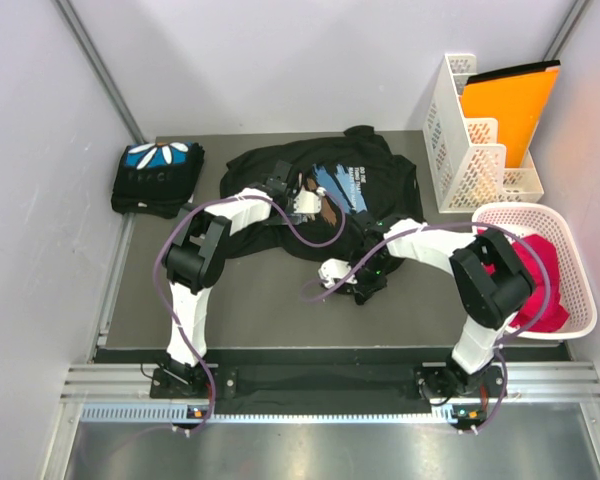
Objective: Fold and stack the t-shirts
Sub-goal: Flatten the tshirt out
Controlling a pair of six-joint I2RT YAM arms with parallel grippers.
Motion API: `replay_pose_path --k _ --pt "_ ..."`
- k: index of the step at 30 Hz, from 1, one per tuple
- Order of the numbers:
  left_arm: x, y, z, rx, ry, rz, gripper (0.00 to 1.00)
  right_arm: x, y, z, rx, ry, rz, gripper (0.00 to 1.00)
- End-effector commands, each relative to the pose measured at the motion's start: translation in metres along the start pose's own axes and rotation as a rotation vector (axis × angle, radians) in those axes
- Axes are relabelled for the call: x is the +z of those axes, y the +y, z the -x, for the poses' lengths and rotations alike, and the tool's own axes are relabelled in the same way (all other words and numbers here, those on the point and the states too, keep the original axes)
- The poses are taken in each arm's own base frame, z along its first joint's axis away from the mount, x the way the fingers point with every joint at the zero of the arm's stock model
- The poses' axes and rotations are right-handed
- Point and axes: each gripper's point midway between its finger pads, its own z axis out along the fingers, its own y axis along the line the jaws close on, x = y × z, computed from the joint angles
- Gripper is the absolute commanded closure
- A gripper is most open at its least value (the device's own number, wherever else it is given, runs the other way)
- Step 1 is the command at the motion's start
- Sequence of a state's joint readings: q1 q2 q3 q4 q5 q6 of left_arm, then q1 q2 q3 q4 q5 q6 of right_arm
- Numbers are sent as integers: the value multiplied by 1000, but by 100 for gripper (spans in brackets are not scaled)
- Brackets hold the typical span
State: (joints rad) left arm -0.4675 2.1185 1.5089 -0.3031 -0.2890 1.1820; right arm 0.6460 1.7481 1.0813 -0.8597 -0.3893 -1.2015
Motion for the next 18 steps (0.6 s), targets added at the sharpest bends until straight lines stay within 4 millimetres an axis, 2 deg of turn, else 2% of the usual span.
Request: replay_pose_path --k 1,5,6,7,8,9,10,12,14,18 --pt "-15 20 8 -15 -46 63 7 -3 -9 4 -34 22 -25 100" --pt "-16 21 5 -18 -46 68 7 -34 -9 -5 -87 105 -42 100" --pt "-16 20 5 -20 -46 67 7 -52 -18 -4 -106 133 -90 100" --pt "-15 19 4 -19 -45 65 7 -62 -12 -10 -122 160 -59 100" --pt "-15 19 4 -19 -44 65 7 -72 -14 -15 -114 175 -59 100" --pt "-15 18 3 -19 -45 67 7 -86 -22 -12 -125 182 -78 100" --pt "-14 19 3 -21 -48 68 7 -94 -12 -16 -128 195 -29 99" --pt "-14 18 3 -20 -48 70 7 -108 -11 -19 -127 198 -14 97" --pt "-13 20 4 -23 -51 73 7 -113 -1 -25 -139 220 29 95" --pt "-13 23 6 -24 -55 83 7 -103 16 -38 -145 252 108 90"
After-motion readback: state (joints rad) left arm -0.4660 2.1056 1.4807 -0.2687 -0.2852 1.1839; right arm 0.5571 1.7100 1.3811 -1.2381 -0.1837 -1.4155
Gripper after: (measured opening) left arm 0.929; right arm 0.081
